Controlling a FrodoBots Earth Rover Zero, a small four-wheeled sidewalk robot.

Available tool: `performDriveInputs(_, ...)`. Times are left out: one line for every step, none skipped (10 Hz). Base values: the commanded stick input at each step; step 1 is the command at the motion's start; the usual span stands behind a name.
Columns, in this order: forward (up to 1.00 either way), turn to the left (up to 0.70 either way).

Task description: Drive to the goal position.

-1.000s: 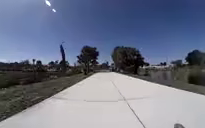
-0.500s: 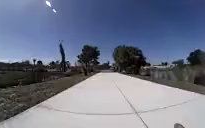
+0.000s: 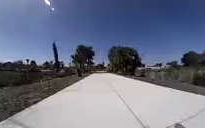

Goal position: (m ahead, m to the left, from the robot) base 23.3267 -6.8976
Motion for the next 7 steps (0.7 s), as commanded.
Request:
performDriveInputs(1.00, 0.00)
performDriveInputs(1.00, 0.00)
performDriveInputs(1.00, 0.00)
performDriveInputs(1.00, 0.00)
performDriveInputs(1.00, 0.00)
performDriveInputs(1.00, 0.00)
performDriveInputs(1.00, 0.00)
